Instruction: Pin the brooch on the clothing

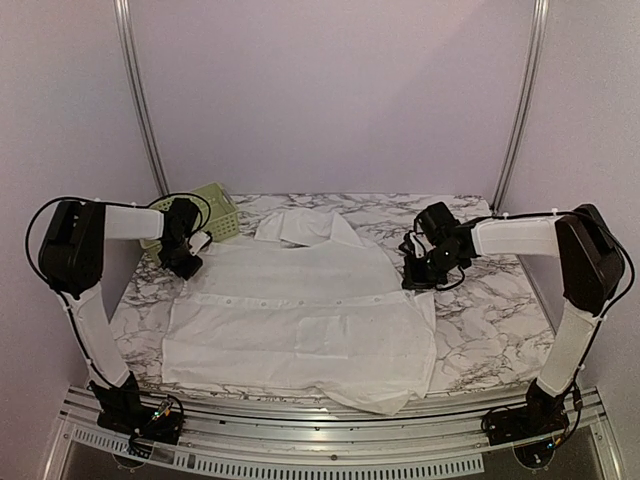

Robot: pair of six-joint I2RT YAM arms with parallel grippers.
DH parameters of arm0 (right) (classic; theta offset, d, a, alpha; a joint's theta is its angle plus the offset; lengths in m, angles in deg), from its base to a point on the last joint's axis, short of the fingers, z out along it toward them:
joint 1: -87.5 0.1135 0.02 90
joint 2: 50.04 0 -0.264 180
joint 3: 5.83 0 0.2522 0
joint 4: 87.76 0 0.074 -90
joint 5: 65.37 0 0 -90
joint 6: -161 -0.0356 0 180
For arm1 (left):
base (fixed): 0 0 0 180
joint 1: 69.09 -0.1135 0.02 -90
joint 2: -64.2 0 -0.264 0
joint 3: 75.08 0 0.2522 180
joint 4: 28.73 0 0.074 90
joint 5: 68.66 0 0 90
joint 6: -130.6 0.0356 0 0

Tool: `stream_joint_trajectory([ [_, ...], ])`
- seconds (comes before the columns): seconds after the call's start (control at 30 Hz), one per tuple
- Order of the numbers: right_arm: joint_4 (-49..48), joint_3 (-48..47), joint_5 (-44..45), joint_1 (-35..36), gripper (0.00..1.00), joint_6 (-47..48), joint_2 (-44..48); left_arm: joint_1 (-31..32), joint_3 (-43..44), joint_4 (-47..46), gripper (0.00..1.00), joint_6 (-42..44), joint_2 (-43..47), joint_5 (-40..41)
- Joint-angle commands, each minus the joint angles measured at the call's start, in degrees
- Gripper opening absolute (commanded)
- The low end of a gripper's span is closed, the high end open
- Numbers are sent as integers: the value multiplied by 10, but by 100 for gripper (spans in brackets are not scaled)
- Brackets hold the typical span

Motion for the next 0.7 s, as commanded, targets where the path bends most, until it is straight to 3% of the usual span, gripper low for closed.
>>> stream_joint_trajectory([
  [0.0, -4, -57, 34, -25, 0, 21, -31, 3, 28, -7, 0, 12, -8, 36],
  [0.1, 17, -97, -7, -24, 3, 53, -43, 3, 21, -4, 0, 29, 11, 36],
  [0.17, 29, -104, -6, -24, 15, 60, -41, 3, 7, -5, 5, 44, 30, 34],
  [0.3, 47, -110, 15, -25, 44, 66, -6, 3, -8, 0, 50, 71, 74, 7],
  [0.37, 59, -120, 54, -25, 55, 66, 10, 4, 2, 16, 66, 77, 87, -5],
  [0.5, 49, -141, 117, -42, 55, 80, 18, 8, 50, 72, 73, 77, 101, -25],
  [0.57, 43, -161, 158, -46, 51, 97, -4, 12, 67, 106, 75, 77, 113, -50],
  [0.67, 55, -208, 220, -46, 52, 141, -71, 28, 72, 151, 77, 82, 142, -86],
])
